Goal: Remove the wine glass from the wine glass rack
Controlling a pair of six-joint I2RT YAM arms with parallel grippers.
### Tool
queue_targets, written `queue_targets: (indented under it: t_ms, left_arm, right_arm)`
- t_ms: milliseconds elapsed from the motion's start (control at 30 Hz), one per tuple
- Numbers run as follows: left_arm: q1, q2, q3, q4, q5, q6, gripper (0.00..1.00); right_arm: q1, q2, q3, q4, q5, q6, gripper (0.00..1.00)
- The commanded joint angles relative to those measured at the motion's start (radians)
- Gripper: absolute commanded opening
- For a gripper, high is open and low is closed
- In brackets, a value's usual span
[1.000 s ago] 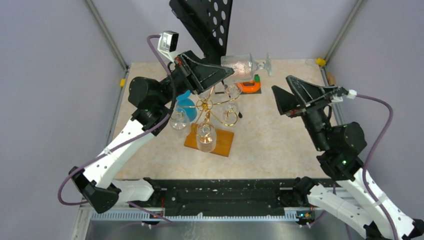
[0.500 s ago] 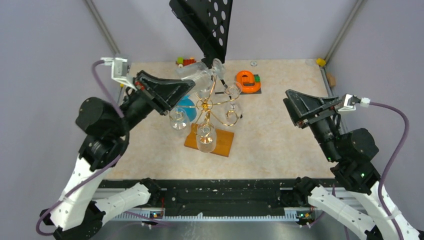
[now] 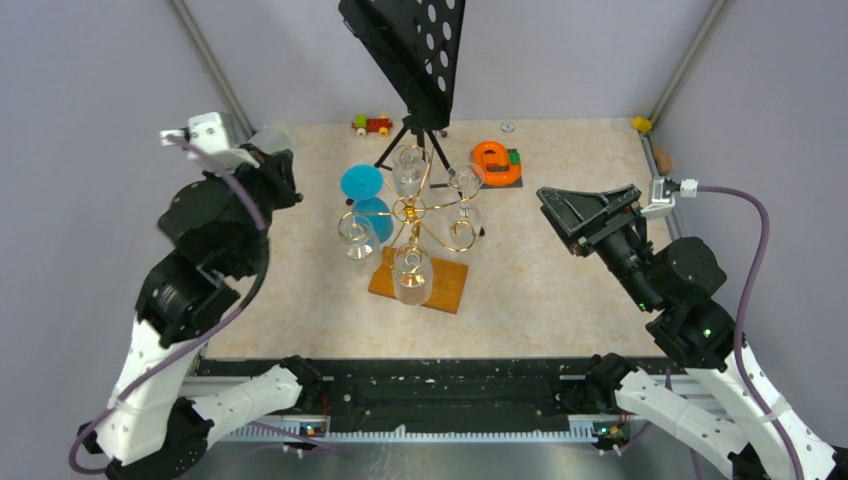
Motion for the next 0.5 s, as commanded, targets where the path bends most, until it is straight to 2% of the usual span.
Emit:
queue_targets:
  t_ms: [0,67,133,167,467]
  left_arm:
    - [0.043,0.103,-0.027,-0.028,-0.286,0.107,0.00]
    - [0.153,0.130,-0.048,-0.053,-0.198,0.061,0.00]
    - [0.309,0.151,-0.095,-0.062,-0.022,-0.001,0.00]
    - [0.429,0.180,-0.152,-0.050,0.148,-0.040,0.00]
    - [0.722,0.384,-0.306,-0.035,0.410,-0.076,0.00]
  right_arm:
    - [0.000,0.009,-0.006,0.007,-0.032,-0.024,0.76]
    - [0.001,0.010,-0.013,0.006,-0.037,-0.032,0.76]
    - [0.000,0.010,-0.019,0.001,-0.042,-0.039,0.76]
    - [0.001,0.008,-0.018,-0.013,-0.049,-0.055,0.76]
    - [0.000,-0.027,0.000,-0.101,-0.044,-0.105,0.76]
